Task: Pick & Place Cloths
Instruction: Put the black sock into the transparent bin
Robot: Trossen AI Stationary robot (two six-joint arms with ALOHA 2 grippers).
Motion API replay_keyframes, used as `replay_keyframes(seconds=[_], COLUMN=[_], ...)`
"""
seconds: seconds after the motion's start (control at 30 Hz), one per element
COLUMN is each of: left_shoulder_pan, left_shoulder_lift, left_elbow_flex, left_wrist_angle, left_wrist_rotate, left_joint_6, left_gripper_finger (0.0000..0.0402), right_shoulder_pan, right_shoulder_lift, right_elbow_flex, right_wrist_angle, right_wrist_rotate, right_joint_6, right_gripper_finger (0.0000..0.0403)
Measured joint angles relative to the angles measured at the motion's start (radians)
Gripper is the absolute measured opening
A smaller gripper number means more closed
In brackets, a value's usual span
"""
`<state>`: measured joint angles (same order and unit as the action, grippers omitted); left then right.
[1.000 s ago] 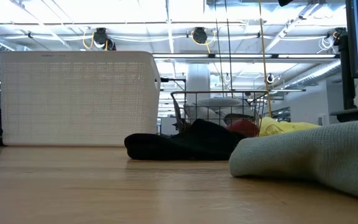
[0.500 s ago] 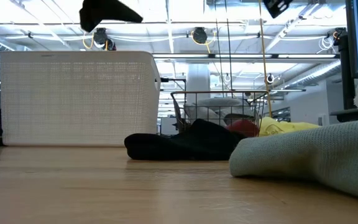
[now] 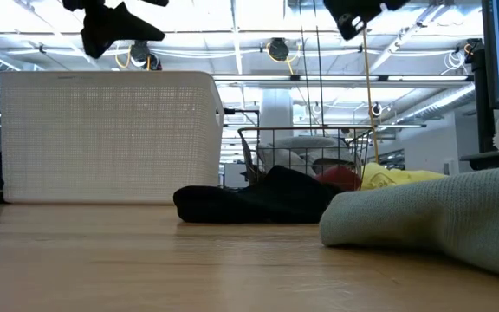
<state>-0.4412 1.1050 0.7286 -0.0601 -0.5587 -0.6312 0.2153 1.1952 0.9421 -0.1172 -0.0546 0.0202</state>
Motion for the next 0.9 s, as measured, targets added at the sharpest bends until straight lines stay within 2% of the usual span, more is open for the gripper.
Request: replay_keyframes(seconds=[0.17,0.67,0.77,0.9], left_shoulder_pan=[0.000,-0.002,-0.002,-0.002], left_shoulder_lift=[-0.040,-0.044,-0.044,-0.044], left_elbow_flex=[-0.031,-0.031,-0.031,-0.031], left_wrist_angle=[0.018,0.049,0.057,0.061], left_wrist_rotate=[-0.001,0.000,0.001,0.002], left_joint_6=[-0.006,-0.003,-0.002,-0.002], left_gripper_finger=[0.0227,0.0227,0.0227,0.0227], right_shoulder_pan=[-0.009,-0.026,-0.026,-0.026], right_shoulder_lift=[0.067,0.252,0.274,0.295], right_elbow_flex=[0.000,0.000,0.000,0.000], right_wrist_angle=[0.001,-0.001,0.001,-0.001], right_wrist_rotate=[0.000,0.001,-0.001,-0.002], right_joint_6=[-0.013,-0.115,-0.118,-0.119], right_gripper_finger=[0.0004,0.0007,0.0026,0.0076])
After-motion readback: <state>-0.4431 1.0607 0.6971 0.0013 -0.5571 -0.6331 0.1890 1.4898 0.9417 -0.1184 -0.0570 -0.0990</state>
